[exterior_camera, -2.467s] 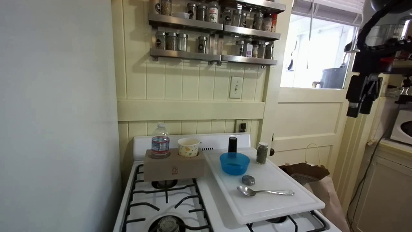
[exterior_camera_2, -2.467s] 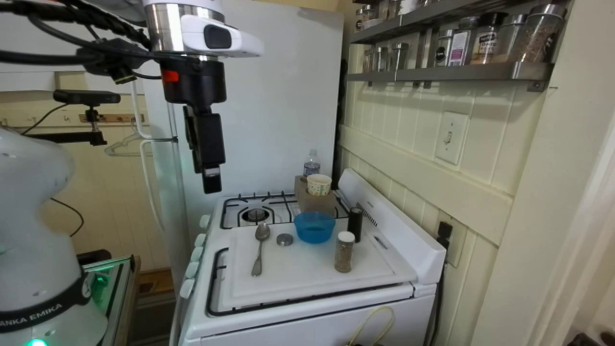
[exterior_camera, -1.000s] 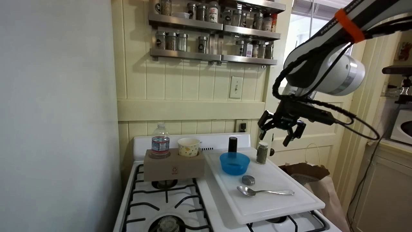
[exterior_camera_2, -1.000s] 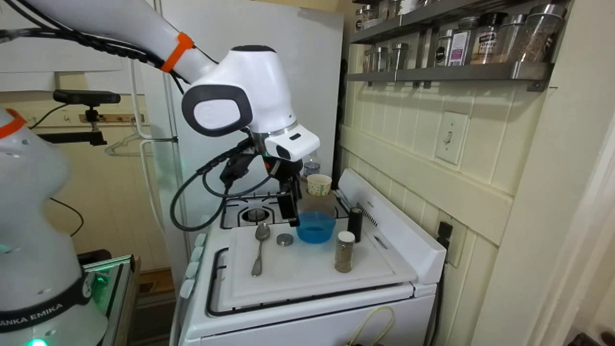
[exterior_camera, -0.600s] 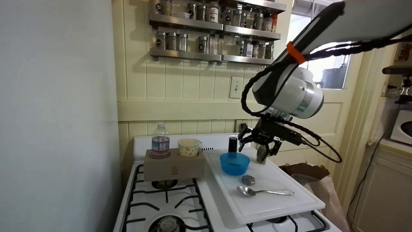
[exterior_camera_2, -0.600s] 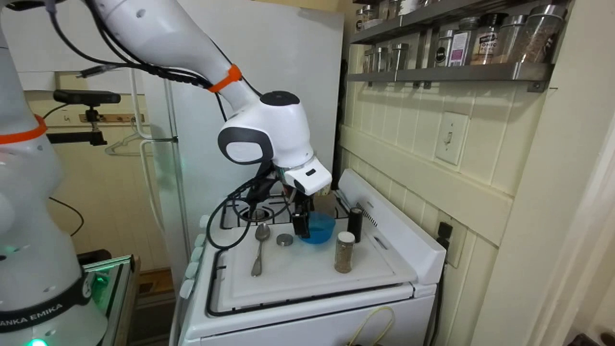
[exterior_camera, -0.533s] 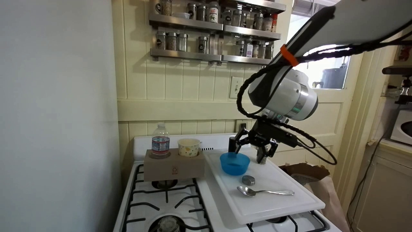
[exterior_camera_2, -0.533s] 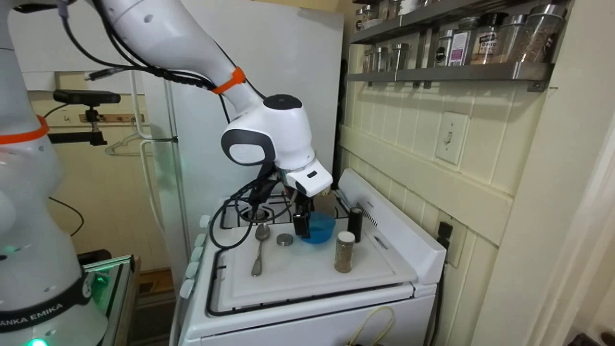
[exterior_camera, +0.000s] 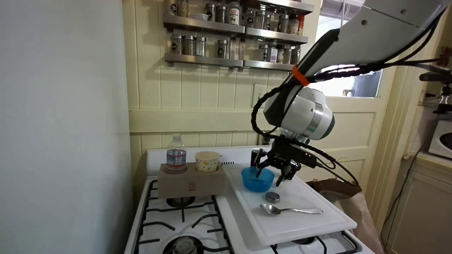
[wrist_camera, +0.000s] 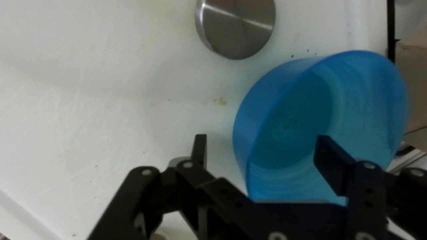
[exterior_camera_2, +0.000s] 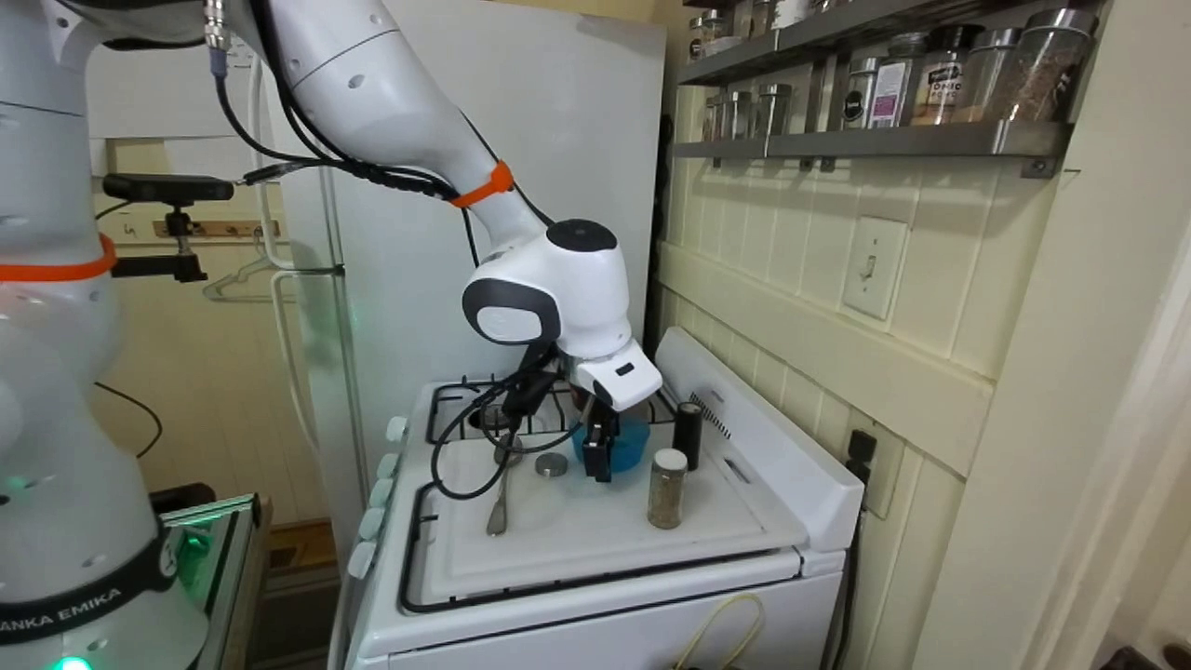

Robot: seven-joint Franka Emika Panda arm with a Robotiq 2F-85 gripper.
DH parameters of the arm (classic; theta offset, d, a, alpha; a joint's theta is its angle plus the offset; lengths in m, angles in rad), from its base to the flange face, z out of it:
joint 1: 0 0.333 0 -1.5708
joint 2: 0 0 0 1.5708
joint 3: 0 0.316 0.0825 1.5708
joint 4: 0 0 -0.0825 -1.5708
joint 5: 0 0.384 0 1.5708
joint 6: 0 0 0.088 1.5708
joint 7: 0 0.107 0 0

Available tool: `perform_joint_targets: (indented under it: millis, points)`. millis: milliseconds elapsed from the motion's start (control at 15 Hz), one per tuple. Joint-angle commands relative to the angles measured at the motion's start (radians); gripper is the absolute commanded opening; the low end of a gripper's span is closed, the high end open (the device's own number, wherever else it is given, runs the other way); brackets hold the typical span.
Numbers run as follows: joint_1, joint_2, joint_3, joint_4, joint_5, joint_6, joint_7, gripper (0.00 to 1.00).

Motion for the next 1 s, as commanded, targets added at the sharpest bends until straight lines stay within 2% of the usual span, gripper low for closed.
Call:
perform_joint_targets:
  millis: [0, 333, 467, 600, 733, 933]
  points:
    - [-0.043, -0.021, 0.021, -0.005, -0.03, -0.04, 0.046, 0.54]
    - [-0.055, -0.02, 0.034, -0.006, -0.039, -0.042, 0.069, 0.14]
    - [-0.049, -0.033, 0.037, -0.012, -0.064, -0.047, 0.088, 0.01]
    - [-0.037, -0.101, 0.037, -0.043, -0.133, -0.066, 0.119, 0.0]
    - [-0.032, -0.195, 0.03, -0.079, -0.252, -0.117, 0.17, 0.01]
    - [-0.033, -0.357, 0.051, -0.113, -0.355, -0.262, 0.194, 0.01]
